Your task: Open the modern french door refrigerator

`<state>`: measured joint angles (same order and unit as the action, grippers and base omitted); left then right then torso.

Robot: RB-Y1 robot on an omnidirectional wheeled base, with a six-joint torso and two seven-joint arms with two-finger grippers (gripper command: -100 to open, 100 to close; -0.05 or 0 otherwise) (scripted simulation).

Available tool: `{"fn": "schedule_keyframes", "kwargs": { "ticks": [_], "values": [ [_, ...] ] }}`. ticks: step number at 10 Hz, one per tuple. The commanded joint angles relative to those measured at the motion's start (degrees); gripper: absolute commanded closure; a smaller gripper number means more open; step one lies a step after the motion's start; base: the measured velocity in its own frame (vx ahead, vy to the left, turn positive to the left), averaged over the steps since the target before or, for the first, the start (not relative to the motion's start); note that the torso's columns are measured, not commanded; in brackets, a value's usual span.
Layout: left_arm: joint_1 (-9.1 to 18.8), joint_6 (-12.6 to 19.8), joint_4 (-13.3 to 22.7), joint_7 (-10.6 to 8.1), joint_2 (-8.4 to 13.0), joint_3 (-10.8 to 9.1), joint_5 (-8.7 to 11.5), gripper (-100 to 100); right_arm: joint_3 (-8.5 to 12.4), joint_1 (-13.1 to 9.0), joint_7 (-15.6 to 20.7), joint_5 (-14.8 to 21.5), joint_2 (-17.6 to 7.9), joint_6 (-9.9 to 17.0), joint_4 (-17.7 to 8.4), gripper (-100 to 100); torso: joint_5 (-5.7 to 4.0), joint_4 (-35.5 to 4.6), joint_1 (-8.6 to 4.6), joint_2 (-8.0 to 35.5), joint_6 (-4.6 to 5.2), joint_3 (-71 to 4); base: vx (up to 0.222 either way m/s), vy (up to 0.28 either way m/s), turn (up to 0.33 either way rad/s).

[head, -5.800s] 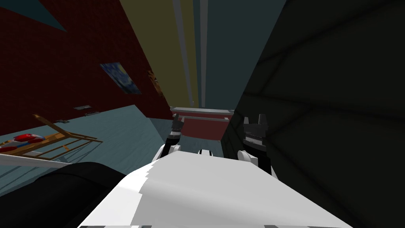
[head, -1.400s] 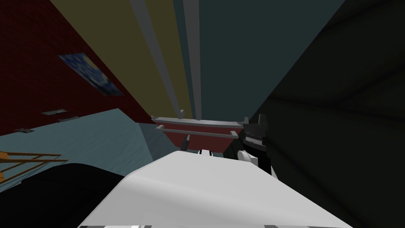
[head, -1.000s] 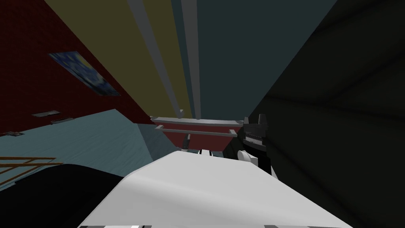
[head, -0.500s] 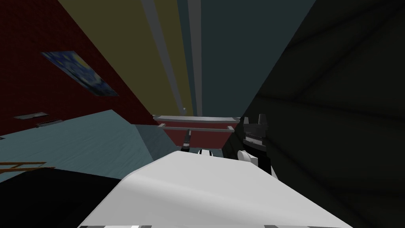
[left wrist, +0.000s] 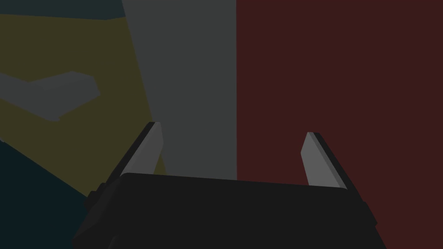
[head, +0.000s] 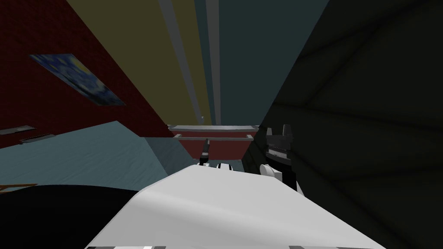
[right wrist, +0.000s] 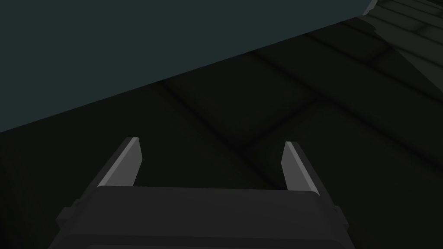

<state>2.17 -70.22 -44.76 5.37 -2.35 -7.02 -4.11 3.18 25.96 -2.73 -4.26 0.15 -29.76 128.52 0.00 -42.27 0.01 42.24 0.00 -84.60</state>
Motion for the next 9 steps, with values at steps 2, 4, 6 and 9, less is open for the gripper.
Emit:
{"fn": "schedule_keyframes", "kwargs": {
  "ticks": [2, 4, 6, 9],
  "values": [
    [6.7, 1.3, 5.1, 1.71, -0.3, -2.51, 1.1, -100, 0.0, 0.0, 0.0, 0.0, 0.0, 0.0, 0.0, 0, -0.01, 0.0, -0.04, 0.1, 0.01, 0.1, -0.094, 0.013, -0.087],
    [2.9, 0.3, 1.7, 0.36, 0.0, -0.52, 0.2, 100, 0.0, 0.0, 0.0, 0.0, 0.0, 0.0, 0.0, 0, -0.01, 0.0, -0.02, 0.0, -0.03, 0.0, 0.004, -0.005, 0.061],
    [-0.1, -0.2, -0.9, -0.32, 0.1, 0.47, -0.2, 100, 0.0, 0.0, 0.0, 0.0, 0.0, 0.0, 0.0, 0, 0.01, 0.2, 0.10, -0.6, -0.03, -0.4, 0.085, -0.020, 0.073],
    [-4.8, -1.2, -4.9, -1.67, 0.4, 2.45, -1.0, 100, 0.0, 0.0, 0.0, 0.0, 0.0, 0.0, 0.0, 0, 0.14, 0.3, 0.30, -0.5, -0.05, -0.3, 0.094, -0.025, 0.073]
  ]
}}
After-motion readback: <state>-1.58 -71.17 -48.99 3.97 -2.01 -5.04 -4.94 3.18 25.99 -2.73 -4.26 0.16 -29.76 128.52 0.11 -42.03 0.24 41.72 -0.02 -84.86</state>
